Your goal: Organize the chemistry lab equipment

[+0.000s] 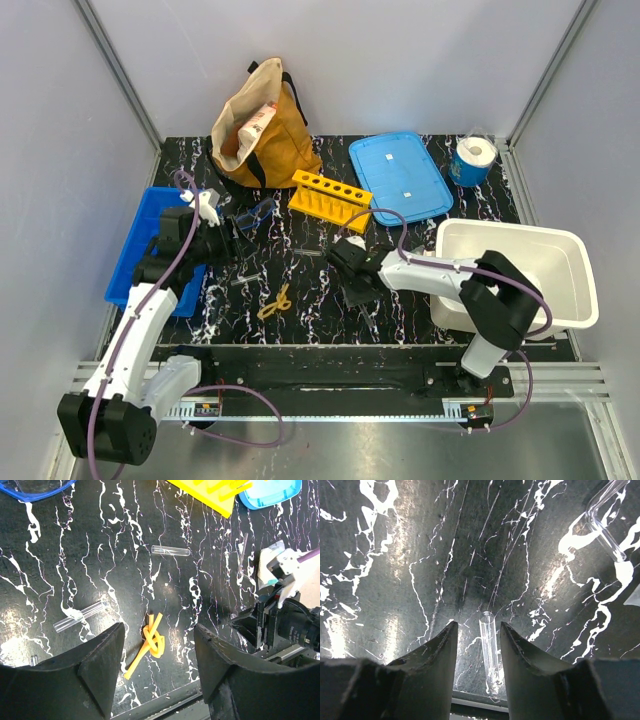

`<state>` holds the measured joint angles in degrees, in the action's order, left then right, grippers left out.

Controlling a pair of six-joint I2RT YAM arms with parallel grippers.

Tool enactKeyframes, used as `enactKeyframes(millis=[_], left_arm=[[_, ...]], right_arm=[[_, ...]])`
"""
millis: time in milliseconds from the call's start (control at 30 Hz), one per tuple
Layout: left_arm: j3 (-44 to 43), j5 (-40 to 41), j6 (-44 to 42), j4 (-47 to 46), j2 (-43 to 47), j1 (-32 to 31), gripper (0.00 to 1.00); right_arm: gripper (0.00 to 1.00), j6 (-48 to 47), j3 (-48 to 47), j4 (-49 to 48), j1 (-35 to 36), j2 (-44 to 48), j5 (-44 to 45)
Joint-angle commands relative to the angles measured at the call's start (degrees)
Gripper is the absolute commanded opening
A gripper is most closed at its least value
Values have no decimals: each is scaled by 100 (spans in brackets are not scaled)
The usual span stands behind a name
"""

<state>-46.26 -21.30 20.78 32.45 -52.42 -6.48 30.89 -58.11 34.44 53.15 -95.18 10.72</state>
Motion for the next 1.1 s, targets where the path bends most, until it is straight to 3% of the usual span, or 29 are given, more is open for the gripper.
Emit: enactKeyframes(millis=[0,433,800,1067], left_arm=[[21,179,-47,-221,162,-64,62],[29,12,-56,-274,57,-99,63],[38,-287,-82,-318,-128,-310,63],[38,-199,-39,-327,-84,-319,63]], right_arm=[[44,-128,-315,361,-6,-220,-18],[35,-189,-210,283,-15,-510,123],[18,-75,-535,-42,-15,-406,570],[16,-540,-526,-1762,-102,315,1326]])
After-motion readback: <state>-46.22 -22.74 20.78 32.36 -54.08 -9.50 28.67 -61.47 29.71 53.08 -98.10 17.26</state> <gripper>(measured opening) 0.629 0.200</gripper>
